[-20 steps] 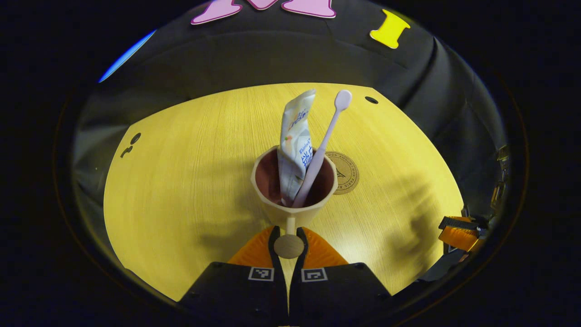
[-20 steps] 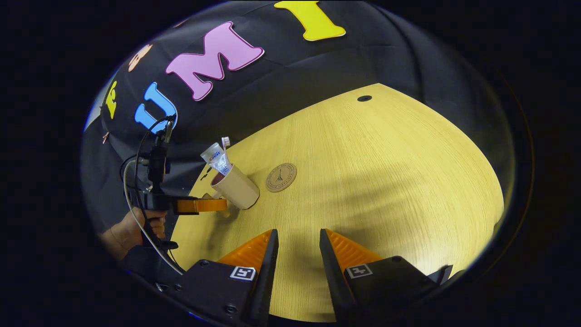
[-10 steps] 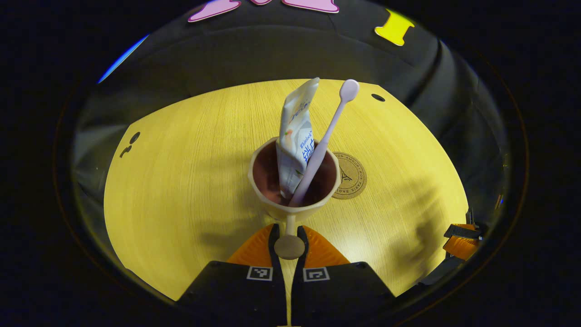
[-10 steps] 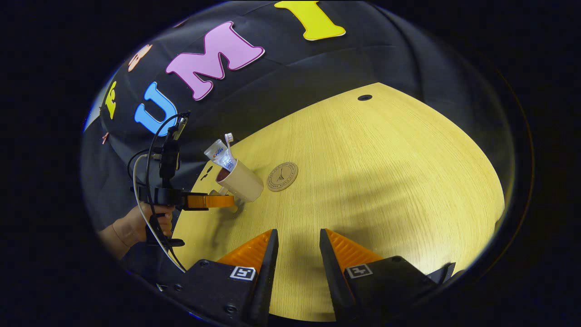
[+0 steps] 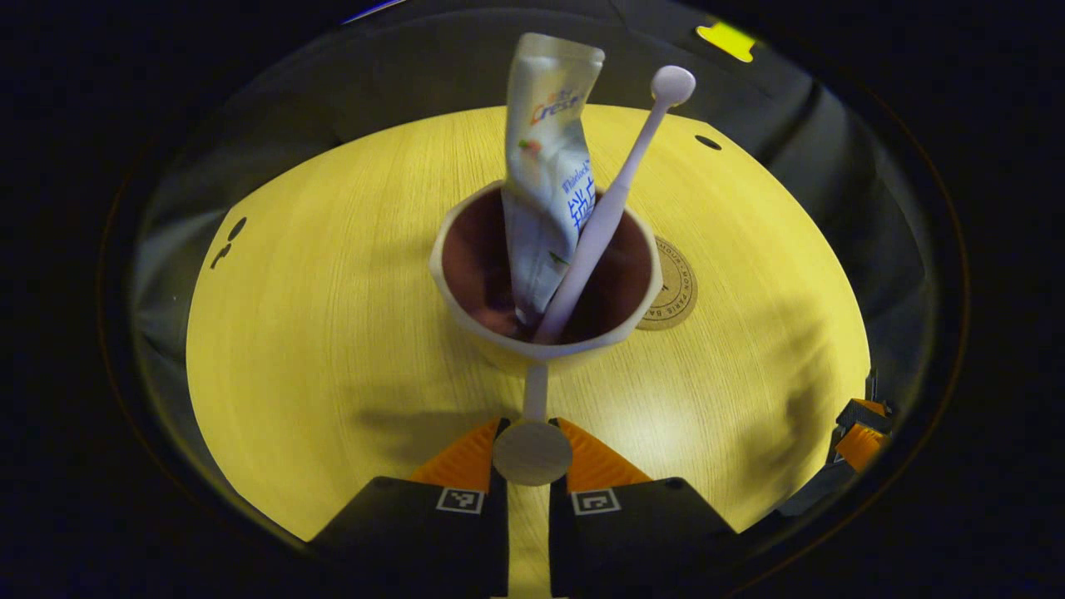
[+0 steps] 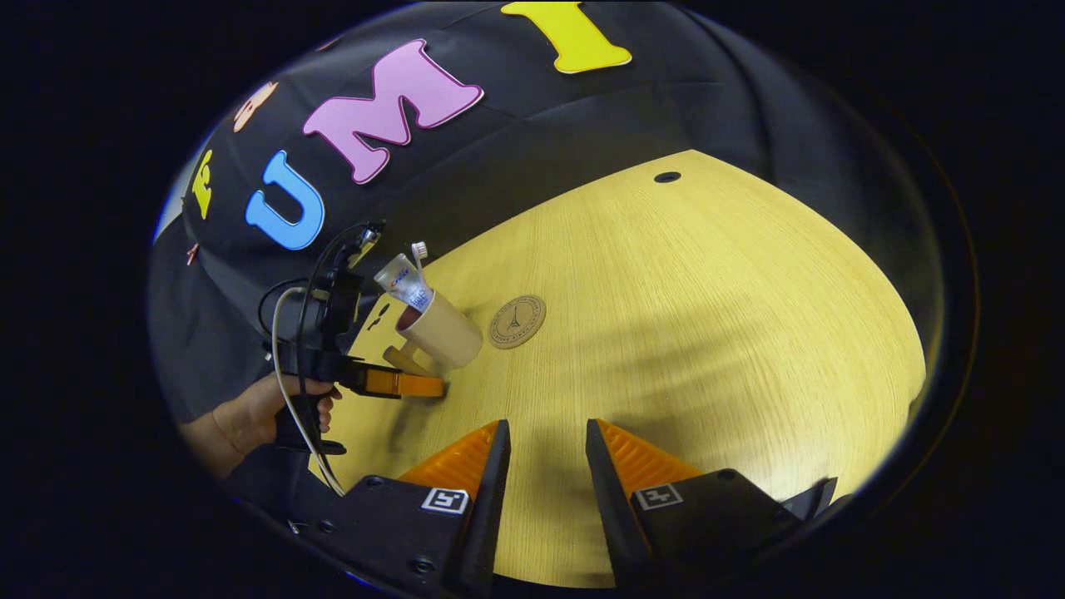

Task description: Put the toothbrush and toothpaste on the desktop into the cup, then pick up the cup and place it on the coaster on the desktop.

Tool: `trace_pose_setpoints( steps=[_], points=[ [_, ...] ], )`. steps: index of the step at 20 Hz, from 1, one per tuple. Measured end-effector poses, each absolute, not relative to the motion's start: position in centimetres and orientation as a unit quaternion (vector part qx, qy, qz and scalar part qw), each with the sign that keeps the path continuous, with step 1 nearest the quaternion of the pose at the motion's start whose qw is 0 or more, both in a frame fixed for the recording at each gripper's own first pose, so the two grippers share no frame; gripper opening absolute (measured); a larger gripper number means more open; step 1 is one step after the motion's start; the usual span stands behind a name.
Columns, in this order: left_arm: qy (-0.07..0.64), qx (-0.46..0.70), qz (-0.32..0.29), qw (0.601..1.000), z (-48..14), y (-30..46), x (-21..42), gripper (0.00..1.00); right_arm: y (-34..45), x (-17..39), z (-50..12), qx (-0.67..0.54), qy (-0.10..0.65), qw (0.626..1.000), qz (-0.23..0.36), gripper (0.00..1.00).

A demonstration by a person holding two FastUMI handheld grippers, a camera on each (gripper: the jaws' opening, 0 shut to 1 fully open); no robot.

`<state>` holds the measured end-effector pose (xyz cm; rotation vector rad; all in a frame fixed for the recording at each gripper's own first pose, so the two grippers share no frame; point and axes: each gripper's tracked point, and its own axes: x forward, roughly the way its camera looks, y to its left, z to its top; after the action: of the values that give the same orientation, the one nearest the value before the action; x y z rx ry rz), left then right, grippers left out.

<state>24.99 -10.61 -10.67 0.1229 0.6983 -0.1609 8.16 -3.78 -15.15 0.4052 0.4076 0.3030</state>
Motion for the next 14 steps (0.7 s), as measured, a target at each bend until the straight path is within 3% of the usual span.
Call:
trace_pose_setpoints(
  steps=[3,4,6,9,12,13,14],
  points=[
    [0.317,0.055,-0.069,0.944,-9.6,-10.1,25.6,0.24,-4.2,8.5,-15.2,0.204,0.202,0.947,0.144,0.57],
    [0.317,0.051,-0.072,0.944,-9.3,-10.2,25.7,0.30,-4.2,8.6,-15.3,0.204,0.202,0.947,0.143,0.57],
    [0.318,0.042,-0.080,0.944,-8.8,-10.4,25.7,0.28,-4.2,8.7,-15.4,0.204,0.204,0.947,0.143,0.57],
    [0.322,0.040,-0.082,0.942,-8.7,-10.5,26.0,0.51,-3.9,8.7,-15.4,0.203,0.205,0.946,0.145,0.57],
    [0.320,0.055,-0.087,0.942,-8.0,-10.9,26.1,0.55,-3.6,8.8,-15.5,0.202,0.208,0.946,0.147,0.57],
    [0.315,0.066,-0.084,0.943,-7.7,-10.8,26.5,0.64,-3.6,8.8,-15.5,0.202,0.208,0.946,0.148,0.57],
    [0.310,0.078,-0.079,0.944,-7.3,-10.6,26.8,0.55,-3.5,8.8,-15.6,0.202,0.208,0.945,0.148,0.57]
  ],
)
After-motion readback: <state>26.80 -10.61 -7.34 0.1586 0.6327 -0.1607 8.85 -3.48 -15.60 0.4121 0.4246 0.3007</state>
